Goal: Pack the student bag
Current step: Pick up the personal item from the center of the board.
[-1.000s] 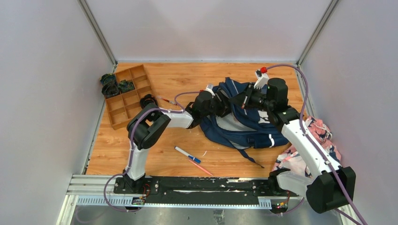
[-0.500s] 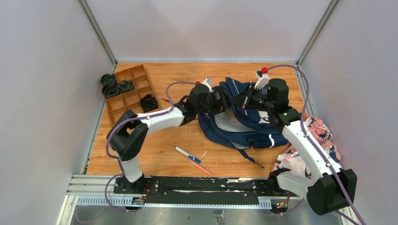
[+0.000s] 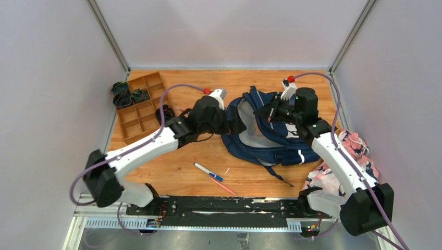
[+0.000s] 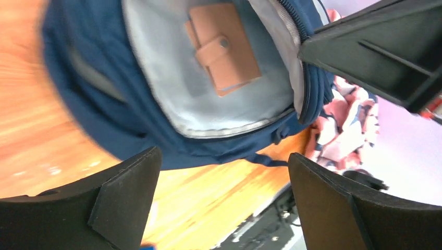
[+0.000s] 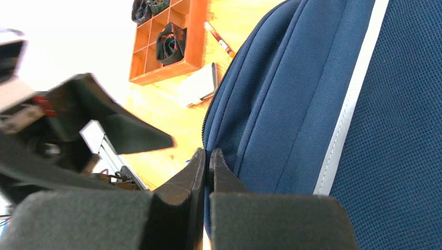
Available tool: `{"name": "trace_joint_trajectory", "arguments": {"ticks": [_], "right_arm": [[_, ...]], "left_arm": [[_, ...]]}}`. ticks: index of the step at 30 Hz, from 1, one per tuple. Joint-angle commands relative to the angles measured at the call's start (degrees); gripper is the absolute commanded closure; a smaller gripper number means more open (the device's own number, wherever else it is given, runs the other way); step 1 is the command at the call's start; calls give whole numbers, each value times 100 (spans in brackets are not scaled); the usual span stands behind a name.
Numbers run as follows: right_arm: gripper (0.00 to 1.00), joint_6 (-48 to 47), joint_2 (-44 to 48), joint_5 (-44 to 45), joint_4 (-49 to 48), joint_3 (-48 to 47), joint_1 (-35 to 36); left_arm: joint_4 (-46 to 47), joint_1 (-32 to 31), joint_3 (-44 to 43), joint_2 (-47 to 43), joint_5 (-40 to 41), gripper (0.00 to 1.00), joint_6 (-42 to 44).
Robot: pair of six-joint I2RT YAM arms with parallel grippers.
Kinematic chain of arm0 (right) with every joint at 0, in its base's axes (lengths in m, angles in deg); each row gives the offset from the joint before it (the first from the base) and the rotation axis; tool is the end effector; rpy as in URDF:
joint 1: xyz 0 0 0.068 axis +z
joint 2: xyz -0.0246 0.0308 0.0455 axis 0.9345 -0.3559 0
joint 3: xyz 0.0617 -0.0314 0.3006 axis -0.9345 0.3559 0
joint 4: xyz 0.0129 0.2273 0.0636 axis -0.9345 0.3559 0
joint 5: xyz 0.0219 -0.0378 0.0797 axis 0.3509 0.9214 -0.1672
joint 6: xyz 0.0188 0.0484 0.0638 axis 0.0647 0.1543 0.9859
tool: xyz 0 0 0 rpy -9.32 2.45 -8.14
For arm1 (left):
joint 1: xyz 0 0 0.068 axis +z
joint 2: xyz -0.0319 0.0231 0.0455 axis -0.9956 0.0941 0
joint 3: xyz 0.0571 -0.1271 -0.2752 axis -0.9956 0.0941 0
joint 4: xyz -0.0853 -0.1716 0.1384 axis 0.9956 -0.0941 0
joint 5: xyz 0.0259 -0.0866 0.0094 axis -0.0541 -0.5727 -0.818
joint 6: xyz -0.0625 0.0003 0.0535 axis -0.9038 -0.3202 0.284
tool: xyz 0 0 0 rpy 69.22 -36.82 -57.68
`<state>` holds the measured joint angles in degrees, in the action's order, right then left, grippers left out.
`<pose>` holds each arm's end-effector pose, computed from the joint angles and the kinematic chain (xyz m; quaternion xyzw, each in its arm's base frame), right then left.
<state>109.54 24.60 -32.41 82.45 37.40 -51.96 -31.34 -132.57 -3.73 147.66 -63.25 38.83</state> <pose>0.2218 0.1085 0.3631 -0.0657 0.7774 0.4449 0.4397 0.2160 -0.2450 0.3307 0.0428 0.8665 -0.3721 0.3301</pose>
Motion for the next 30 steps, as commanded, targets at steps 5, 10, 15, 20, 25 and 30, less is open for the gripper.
{"name": "trace_joint_trajectory", "arguments": {"ticks": [5,10,15,20,25,30], "right_arm": [[100,-64,3,-410,-530,-141,133],[100,62,-16,-480,-685,-38,135],[100,18,37,-481,-585,-72,134],[100,-85,102,-433,-504,-100,169],[100,-124,130,-449,-434,-110,171],[100,-255,259,-336,-328,-117,166]], "left_arm": [[-2314,-2,-137,-858,2406,4,2613],[-2441,6,289,-167,3751,4,3593],[-2416,50,280,788,4293,7,4024],[-2457,59,19,1605,4682,6,3728],[-2199,239,-160,2454,5077,6,3735],[-2049,521,-248,2983,5266,9,3672]]}}
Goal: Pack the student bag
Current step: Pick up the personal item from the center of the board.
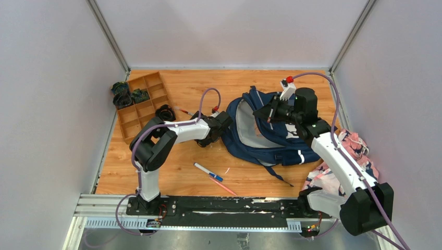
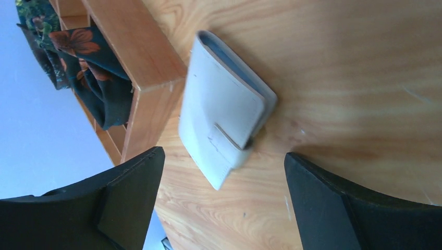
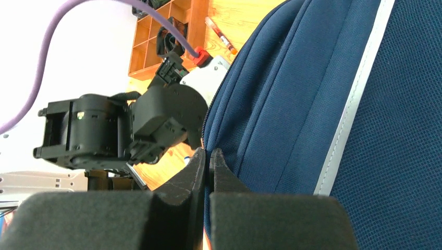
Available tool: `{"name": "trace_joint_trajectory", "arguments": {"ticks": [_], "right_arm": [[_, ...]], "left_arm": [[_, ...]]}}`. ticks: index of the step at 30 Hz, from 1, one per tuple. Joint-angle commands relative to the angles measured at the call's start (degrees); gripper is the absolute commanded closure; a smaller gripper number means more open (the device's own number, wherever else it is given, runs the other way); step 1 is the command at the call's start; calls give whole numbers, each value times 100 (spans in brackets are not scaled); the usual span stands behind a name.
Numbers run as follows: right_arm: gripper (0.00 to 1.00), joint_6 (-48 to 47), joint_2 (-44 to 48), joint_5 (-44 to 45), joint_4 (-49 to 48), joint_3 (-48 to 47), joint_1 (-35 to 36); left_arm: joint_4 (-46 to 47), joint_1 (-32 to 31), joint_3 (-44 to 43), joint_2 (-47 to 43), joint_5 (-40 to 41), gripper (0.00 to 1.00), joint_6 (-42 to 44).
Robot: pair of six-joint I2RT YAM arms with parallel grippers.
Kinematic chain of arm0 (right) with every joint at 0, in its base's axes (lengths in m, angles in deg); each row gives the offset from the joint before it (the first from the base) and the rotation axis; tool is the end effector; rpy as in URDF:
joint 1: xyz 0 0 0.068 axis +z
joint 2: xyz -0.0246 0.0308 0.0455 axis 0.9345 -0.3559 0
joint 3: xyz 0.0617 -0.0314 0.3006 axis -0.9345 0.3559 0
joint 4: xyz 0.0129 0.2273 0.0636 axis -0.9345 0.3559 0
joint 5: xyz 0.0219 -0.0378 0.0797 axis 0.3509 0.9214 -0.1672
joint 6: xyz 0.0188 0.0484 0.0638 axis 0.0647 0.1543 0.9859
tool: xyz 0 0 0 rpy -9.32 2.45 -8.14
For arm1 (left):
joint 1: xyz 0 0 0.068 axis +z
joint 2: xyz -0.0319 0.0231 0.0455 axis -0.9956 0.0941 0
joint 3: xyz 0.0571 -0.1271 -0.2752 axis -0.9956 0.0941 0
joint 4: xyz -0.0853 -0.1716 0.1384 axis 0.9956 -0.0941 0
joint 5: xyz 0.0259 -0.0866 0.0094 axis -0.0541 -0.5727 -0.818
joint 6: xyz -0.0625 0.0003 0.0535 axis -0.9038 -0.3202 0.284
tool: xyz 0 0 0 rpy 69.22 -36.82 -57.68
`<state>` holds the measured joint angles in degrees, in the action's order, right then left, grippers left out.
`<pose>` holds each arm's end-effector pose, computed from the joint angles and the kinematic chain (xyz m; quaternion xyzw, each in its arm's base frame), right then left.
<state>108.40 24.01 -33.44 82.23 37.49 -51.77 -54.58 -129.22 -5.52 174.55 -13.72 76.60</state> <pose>0.2230 0.1109 0.3609 -0.0790 0.7775 0.4462 0.4361 0.2789 -0.2020 0.1765 0.2641 0.8755 0.3177 0.2506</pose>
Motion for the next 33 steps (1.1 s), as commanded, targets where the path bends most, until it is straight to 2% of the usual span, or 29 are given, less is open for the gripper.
{"name": "trace_joint_trajectory", "arguments": {"ticks": [1,5,10,12,16,19,23,26,31,33], "right_arm": [[100,-176,361,-181,-307,-117,148],[100,-168,374,-154,-132,-121,150],[100,-157,389,-126,-140,-121,151],[100,-158,377,-119,-139,-129,151],[100,-145,376,-109,-136,-120,151],[100,-130,376,-109,-132,-106,145],[100,-137,405,-120,-81,-118,151],[100,-240,473,-39,86,-202,148],[100,-280,550,56,174,-211,146],[100,-270,554,77,168,-185,150]], "left_arm": [[353,216,-56,348,352,9,-55],[466,401,-172,645,404,13,46],[468,444,-205,770,504,26,10],[435,445,-209,718,495,39,-53],[323,445,-205,596,464,78,-240],[173,445,-258,518,544,98,-370],[-802,394,-581,265,761,100,-880],[-991,267,-477,-533,603,100,-971],[-818,268,-374,-2264,-1374,100,-906],[-539,414,-273,-2890,-2346,100,-1222]]}}
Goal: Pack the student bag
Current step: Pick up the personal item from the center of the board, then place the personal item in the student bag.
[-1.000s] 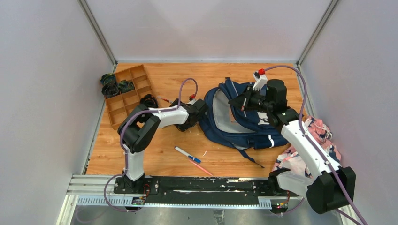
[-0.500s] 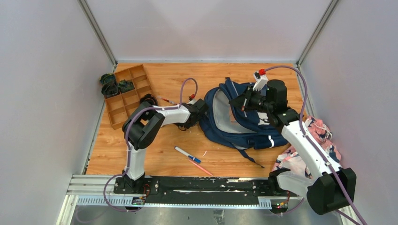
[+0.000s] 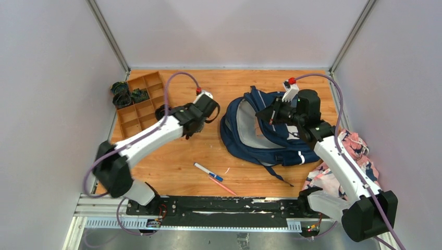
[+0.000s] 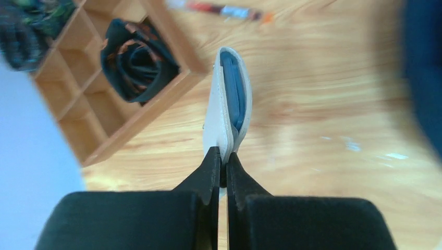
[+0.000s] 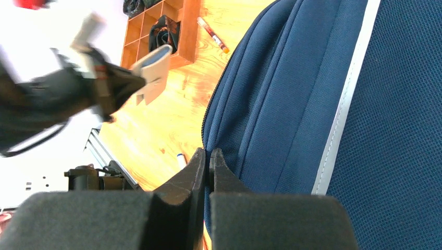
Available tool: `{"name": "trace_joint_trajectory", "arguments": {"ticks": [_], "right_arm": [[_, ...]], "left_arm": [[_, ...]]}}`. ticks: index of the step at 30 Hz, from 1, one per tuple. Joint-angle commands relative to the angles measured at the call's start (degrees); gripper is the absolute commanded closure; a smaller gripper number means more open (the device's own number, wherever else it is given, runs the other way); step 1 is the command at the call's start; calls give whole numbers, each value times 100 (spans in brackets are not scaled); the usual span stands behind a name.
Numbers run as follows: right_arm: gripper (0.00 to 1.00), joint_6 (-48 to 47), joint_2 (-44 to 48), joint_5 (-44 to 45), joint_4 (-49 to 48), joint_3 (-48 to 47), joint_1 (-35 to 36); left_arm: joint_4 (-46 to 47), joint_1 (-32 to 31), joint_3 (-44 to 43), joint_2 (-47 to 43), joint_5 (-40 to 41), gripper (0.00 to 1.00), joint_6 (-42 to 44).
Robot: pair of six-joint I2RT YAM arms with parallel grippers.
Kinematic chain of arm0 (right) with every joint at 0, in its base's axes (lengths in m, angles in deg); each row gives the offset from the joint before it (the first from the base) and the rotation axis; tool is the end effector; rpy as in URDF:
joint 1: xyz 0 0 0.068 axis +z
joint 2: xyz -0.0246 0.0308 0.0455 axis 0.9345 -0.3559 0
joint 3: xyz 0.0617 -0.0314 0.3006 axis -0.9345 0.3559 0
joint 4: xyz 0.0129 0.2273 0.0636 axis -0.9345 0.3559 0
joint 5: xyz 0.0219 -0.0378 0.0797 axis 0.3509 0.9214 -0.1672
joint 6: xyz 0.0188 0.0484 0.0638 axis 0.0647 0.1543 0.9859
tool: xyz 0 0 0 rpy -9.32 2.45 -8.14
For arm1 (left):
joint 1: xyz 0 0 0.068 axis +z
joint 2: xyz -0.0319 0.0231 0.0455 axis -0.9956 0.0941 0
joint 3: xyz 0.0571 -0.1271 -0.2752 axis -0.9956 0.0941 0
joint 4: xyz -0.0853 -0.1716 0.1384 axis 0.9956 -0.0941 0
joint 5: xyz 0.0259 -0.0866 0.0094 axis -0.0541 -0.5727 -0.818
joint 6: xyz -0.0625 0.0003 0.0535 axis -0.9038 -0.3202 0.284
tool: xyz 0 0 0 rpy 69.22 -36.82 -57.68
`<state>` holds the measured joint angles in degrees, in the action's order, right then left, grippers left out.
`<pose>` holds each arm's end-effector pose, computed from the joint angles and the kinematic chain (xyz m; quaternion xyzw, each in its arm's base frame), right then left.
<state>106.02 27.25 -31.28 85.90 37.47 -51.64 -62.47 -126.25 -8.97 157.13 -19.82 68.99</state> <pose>0.2091 0.1047 0.3647 -0.0837 0.7806 0.4250 0.4506 0.2568 -0.1661 0.2740 0.1501 0.9075 0.2087 0.3321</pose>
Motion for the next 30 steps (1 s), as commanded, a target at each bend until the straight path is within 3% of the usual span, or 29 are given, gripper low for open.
{"name": "trace_joint_trajectory", "arguments": {"ticks": [1,3,7,11,17,30], "right_arm": [[100,-38,228,-136,-210,-168,131],[100,-34,213,-117,-226,-155,130],[100,-23,175,-169,-234,-208,129],[100,-22,213,-219,-220,-231,129],[100,19,348,-218,-233,-174,129],[100,33,552,-157,-157,-200,129]], "left_arm": [[435,279,128,-1399,-2451,100,-651],[917,500,312,-1727,-3878,100,-1051],[2381,582,969,-2080,-5271,100,-2155],[5615,605,2022,-2010,-6697,100,-3754],[7432,598,2214,-1165,-7162,100,-5080],[9249,431,1120,1340,-7321,100,-6285]]}}
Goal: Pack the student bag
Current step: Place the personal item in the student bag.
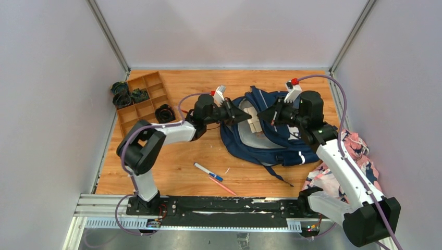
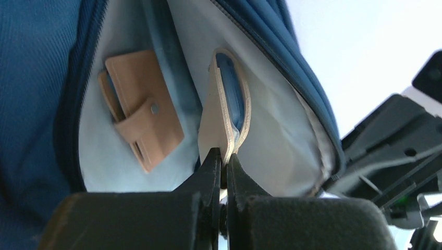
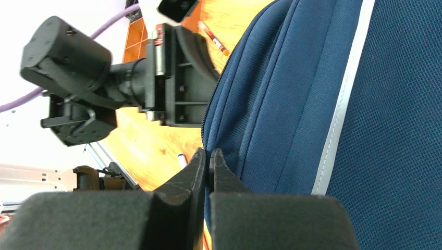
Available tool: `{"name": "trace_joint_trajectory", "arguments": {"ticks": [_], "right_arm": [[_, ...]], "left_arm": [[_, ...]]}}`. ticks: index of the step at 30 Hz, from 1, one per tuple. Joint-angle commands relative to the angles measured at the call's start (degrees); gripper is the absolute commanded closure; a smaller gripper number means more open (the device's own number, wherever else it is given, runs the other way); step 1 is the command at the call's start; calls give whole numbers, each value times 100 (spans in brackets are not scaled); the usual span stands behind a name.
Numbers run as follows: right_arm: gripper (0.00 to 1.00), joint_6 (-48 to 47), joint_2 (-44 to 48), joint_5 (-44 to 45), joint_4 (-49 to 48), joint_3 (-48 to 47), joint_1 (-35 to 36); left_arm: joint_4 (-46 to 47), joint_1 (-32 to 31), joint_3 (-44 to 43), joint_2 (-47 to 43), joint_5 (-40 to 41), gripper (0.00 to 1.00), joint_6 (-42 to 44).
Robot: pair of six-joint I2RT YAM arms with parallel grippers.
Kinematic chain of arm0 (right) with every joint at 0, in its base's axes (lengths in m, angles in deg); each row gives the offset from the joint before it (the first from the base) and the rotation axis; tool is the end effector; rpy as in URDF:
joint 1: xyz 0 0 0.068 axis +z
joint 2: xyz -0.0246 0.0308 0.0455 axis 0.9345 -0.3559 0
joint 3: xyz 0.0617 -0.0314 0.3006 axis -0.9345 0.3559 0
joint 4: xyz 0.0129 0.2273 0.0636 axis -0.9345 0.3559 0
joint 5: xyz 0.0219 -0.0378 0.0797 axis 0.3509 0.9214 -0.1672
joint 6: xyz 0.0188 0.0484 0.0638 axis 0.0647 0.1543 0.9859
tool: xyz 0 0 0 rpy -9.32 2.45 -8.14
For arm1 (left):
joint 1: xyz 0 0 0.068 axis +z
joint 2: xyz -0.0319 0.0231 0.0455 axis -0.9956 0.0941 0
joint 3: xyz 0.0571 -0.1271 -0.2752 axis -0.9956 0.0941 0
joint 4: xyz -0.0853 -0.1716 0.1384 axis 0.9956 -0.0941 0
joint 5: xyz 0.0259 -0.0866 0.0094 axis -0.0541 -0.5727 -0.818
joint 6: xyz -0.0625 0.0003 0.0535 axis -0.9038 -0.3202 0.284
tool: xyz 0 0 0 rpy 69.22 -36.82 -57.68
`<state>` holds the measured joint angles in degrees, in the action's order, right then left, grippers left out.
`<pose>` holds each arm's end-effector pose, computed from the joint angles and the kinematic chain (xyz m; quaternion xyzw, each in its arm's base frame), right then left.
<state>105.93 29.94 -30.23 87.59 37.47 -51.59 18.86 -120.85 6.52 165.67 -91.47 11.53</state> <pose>0.1976 0.1001 0.3702 -0.0814 0.7770 0.4203 0.4615 0.3000 -0.2658 0.2774 -0.0526 0.7485 -0.6273 0.2087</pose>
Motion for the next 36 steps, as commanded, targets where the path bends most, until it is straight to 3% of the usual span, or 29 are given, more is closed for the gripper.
{"name": "trace_joint_trajectory", "arguments": {"ticks": [1,7,8,10,12,14,17,22,25,32,36], "right_arm": [[100,43,276,-271,-330,-194,125],[100,190,354,-368,-418,-161,125],[100,211,389,-364,-461,-151,121],[100,189,401,-352,-459,-166,124],[100,166,347,-381,-435,-171,125],[100,168,336,-382,-409,-133,125],[100,216,451,-298,-460,34,129],[100,197,494,-311,-424,75,122],[100,160,513,-270,-391,91,121],[100,113,432,-231,-390,135,125],[100,69,398,-174,-364,190,125]], "left_arm": [[1250,-137,-531,677,-115,100,-656],[1420,-510,-1220,1468,124,100,-550],[1356,-585,-1302,1559,136,96,-505],[1199,-726,-1441,1724,180,67,-412],[874,-820,-1541,1804,206,44,-249],[618,-846,-1473,1745,267,32,-66],[574,-849,-1248,1491,201,22,185],[182,-849,-855,908,-143,13,689],[-374,-849,-618,426,-147,1,1139],[-1270,-857,-93,-581,-178,0,1761],[-2706,-855,-175,-907,-174,0,2757]]}}
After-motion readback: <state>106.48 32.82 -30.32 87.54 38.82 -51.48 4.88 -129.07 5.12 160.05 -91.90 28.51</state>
